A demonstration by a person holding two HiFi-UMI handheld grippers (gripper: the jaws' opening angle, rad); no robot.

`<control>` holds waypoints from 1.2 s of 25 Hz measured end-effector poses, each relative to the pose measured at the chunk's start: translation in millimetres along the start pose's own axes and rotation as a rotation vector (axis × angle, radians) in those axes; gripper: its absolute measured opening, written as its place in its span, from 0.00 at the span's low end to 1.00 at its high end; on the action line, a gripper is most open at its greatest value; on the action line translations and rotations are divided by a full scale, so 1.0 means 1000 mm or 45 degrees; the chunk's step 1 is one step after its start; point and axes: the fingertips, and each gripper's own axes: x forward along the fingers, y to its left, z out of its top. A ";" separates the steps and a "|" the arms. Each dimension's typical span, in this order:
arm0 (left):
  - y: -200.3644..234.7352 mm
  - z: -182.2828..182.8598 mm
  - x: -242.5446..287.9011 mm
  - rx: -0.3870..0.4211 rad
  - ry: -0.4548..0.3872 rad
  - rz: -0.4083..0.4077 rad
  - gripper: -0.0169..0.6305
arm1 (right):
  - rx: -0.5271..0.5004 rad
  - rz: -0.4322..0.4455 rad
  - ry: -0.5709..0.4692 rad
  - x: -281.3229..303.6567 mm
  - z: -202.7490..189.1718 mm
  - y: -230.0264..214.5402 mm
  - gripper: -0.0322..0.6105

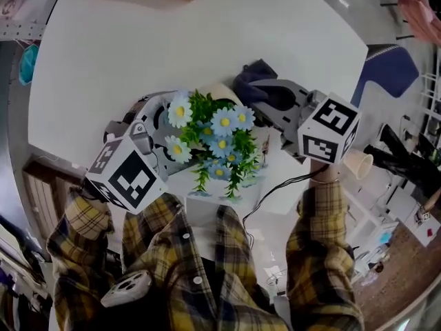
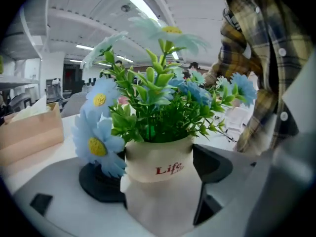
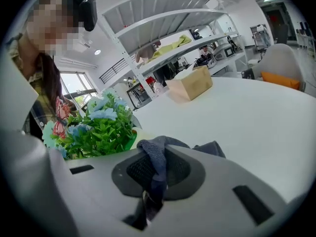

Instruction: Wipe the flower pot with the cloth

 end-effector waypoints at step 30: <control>-0.009 -0.007 -0.036 -0.186 -0.077 0.236 0.67 | -0.068 -0.068 0.048 -0.003 0.002 0.002 0.07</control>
